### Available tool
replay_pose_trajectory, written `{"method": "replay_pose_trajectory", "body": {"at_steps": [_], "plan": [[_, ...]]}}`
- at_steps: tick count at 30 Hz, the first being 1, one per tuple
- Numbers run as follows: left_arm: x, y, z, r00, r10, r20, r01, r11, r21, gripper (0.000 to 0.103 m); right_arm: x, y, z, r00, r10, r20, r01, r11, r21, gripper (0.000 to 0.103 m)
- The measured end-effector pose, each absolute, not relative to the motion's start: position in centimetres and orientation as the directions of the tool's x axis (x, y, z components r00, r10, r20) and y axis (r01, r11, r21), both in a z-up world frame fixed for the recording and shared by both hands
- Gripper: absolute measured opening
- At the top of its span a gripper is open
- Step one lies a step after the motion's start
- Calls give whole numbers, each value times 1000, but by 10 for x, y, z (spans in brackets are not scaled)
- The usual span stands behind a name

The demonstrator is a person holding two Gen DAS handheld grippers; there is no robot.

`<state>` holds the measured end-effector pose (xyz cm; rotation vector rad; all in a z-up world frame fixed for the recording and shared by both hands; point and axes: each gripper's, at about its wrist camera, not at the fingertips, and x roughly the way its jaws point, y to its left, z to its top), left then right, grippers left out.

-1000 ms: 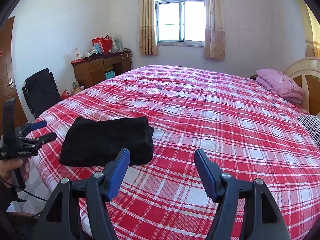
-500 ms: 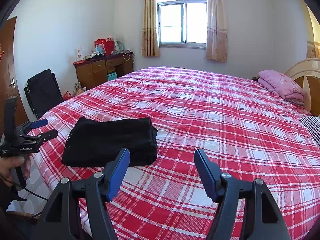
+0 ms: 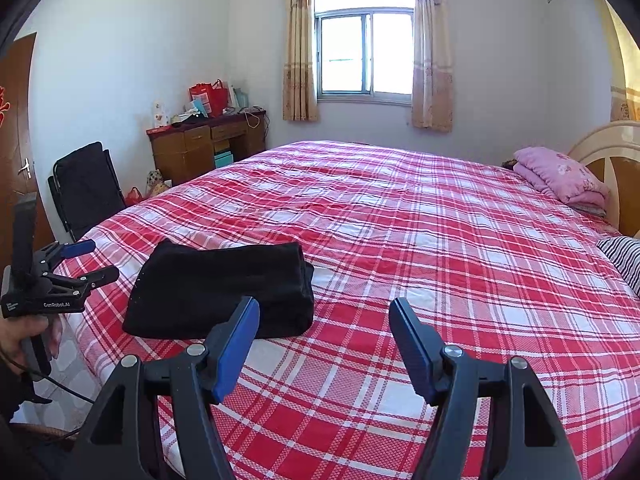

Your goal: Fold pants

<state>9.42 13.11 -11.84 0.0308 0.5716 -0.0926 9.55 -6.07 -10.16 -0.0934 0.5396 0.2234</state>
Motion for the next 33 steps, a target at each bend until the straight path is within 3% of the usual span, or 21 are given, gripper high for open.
{"method": "replay_pose_trajectory", "body": {"at_steps": [12,33], "plan": [[89,129,-109,871,-13,-492,47,997,57,103,89,-60,-94,851,190,-490,-239,970,-39,69],[92,145,-113,869,4,-495,10,1000,27,103,84,-48,-96,850,191,-491,-261,962,-78,69]]}}
